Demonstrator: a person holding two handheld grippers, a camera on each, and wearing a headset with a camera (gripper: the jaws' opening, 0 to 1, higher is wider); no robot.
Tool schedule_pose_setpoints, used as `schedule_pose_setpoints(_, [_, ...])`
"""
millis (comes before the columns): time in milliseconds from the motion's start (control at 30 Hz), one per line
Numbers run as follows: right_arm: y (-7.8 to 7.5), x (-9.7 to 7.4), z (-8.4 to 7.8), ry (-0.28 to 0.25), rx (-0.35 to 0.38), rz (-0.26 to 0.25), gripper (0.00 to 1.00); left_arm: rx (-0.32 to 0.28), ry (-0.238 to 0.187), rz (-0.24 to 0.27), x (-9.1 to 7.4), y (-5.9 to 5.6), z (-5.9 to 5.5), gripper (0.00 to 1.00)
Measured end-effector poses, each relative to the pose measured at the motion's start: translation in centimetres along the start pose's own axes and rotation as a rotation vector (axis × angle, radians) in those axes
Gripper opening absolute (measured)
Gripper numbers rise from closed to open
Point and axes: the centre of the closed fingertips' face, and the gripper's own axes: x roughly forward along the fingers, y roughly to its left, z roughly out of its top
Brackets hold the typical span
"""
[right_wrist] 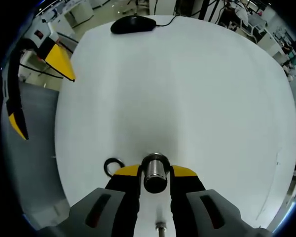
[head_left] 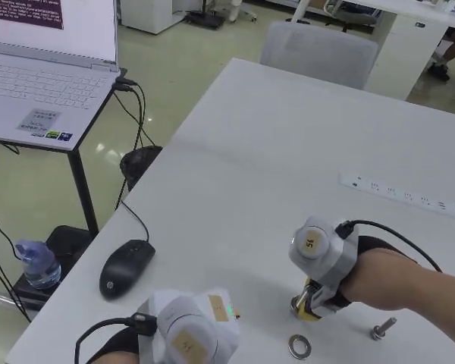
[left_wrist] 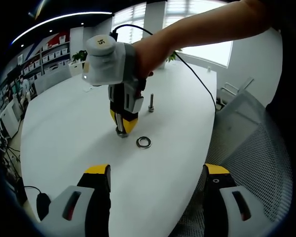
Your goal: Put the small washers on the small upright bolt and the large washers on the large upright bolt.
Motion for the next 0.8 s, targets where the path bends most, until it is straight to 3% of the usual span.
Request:
schedule_pose_setpoints(367, [0.2,0.0,-0.1,0.006,-0.007,0.006,0.24,-0.001,-0.006,0.000,0.0,0.2,0.1,0.76])
schedule_pose_setpoints(600, [0.1,-0.4,0.1,-0.018,0.009,0.015,0.30,0.004,-0.004,-0.001,0.0,0.1,0.2,0.75])
schedule_pose_setpoints(800, [-0.1,-1.5,0.2,-0.033,0.000,0.009,0.33,0.009,-0.005,-0.005,0.1,-0.1,0.3,0.75])
